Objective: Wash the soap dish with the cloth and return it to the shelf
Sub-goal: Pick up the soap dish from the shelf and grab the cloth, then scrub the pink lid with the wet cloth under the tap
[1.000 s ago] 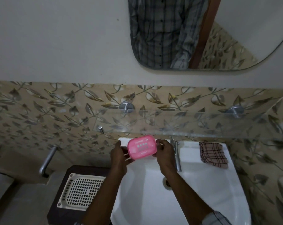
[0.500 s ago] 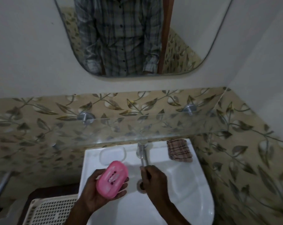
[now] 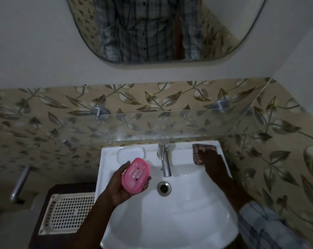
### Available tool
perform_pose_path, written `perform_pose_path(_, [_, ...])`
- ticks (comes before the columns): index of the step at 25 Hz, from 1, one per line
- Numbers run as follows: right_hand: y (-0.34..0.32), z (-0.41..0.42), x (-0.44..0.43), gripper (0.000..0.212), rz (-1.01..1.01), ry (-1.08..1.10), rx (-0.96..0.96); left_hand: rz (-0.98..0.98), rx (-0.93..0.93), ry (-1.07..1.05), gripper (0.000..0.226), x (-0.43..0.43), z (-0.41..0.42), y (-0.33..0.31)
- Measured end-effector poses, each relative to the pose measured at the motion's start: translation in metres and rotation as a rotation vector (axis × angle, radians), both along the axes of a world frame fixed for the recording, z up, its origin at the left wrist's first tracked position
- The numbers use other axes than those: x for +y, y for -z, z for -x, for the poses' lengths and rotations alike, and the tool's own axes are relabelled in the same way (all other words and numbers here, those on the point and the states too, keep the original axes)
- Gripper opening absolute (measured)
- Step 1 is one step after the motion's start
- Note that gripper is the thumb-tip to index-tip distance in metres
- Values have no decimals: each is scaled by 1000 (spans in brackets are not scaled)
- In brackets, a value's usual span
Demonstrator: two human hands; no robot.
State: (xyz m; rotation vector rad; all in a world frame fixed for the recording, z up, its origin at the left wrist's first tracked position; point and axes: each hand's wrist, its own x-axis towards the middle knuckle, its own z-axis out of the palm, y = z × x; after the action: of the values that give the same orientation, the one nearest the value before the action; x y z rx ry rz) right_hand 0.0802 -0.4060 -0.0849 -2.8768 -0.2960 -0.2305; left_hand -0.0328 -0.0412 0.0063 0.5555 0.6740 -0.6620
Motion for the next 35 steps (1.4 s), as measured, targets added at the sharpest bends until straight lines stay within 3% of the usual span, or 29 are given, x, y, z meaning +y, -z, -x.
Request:
perform_pose_path(2, [-19,4,4,39,-285,131,272,-5,-2,-35,68,0,1,-5])
perform_pose_path(5, [-44,42,18,37,-1152,635,390,-12,-20,-19,70,1,15,-16])
perform_pose_path(6, [-57,62,26,38,-1412,710,449,-24,-19,-30,68,-1,16,-21])
perform_pose_path(7, [-72,84,36,39,-1624,695,565,-12,-22,-49,66,-4,19,-28])
perform_pose_path(9, [-99,119,64,34,-1784,562,799,-44,-38,0,63,-6,24,-38])
perform_pose_path(11, [-131,138,91,28,-1670,375,864,-84,-57,40,62,-10,24,-49])
perform_pose_path(12, [-144,142,102,22,-1531,284,795,-71,-56,61,61,-12,23,-53])
perform_pose_path(14, [-164,140,114,15,-1170,82,567,-110,-59,147,62,-15,22,-55])
perform_pose_path(16, [-168,135,128,27,-892,-33,326,-142,-92,199,67,-22,18,-57])
perform_pose_path(21, [-120,141,159,41,-564,-500,-48,-202,-117,201,56,-40,14,-50])
perform_pose_path(24, [-108,130,148,44,-578,-462,-64,-230,-156,222,53,-41,14,-45])
perform_pose_path(28, [-107,125,145,46,-572,-614,-95,-214,-122,198,45,-43,14,-35])
perform_pose_path(30, [-111,127,151,43,-696,-478,45,-197,-128,157,39,-47,17,-35])
perform_pose_path(32, [-113,131,155,40,-690,-502,131,-182,-122,135,41,-48,18,-33])
perform_pose_path(35, [-112,126,156,37,-722,-539,117,-179,-106,146,42,-46,21,-33])
